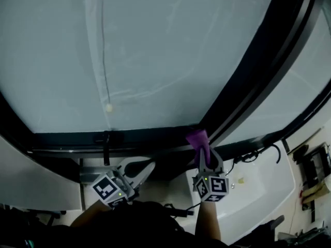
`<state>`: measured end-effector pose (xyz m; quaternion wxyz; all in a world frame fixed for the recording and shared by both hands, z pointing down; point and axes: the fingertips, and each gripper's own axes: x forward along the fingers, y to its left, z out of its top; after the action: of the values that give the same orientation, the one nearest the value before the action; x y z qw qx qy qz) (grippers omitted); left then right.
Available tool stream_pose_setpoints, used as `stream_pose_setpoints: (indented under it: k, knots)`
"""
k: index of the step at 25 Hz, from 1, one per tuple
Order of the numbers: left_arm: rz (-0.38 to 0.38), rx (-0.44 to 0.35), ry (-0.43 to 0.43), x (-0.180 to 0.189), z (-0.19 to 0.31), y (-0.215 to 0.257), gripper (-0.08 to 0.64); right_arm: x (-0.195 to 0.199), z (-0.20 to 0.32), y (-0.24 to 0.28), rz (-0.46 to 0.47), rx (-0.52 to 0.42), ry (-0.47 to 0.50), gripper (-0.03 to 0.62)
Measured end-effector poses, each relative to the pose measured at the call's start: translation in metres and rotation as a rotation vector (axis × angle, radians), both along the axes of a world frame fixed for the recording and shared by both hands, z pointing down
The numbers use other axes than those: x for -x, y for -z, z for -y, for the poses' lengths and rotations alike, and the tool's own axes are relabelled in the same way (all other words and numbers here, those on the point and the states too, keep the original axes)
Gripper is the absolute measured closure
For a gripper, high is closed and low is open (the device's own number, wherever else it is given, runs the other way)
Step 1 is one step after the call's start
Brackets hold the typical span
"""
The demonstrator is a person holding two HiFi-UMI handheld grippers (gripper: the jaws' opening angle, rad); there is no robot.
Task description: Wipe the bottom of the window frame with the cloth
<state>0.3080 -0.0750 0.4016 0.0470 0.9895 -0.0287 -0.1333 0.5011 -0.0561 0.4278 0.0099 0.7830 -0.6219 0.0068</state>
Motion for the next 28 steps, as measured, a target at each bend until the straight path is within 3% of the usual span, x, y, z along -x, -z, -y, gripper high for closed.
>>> stream_pose_setpoints:
  k: [3, 6, 9, 12, 18, 26, 28]
  knots:
    - [0.009, 0.015, 0.021, -0.009, 0.005, -0.006, 0.560, -0.017, 0.021, 0.000, 0.005, 0.011, -0.023, 0.525]
    - [0.030, 0.004, 0.038, -0.018, 0.008, -0.011, 0.560, -0.040, 0.043, -0.013, 0.013, 0.033, -0.122, 0.525]
    - [0.047, -0.008, 0.080, -0.019, 0.013, -0.013, 0.560, -0.054, 0.059, -0.030, -0.047, 0.126, -0.231, 0.526]
    - [0.053, 0.019, 0.124, -0.016, 0.020, -0.016, 0.560, -0.050, 0.071, -0.039, -0.148, 0.217, -0.269, 0.526]
    - [0.091, 0.021, 0.143, -0.016, 0.024, -0.022, 0.560, -0.045, 0.086, -0.045, -0.351, 0.325, -0.255, 0.526]
    - [0.108, 0.014, 0.152, -0.011, 0.028, -0.024, 0.560, -0.047, 0.089, -0.050, -0.263, 0.318, -0.157, 0.526]
    - [0.106, 0.012, 0.153, -0.009, 0.028, -0.024, 0.560, -0.041, 0.088, -0.048, -0.246, 0.379, -0.104, 0.526]
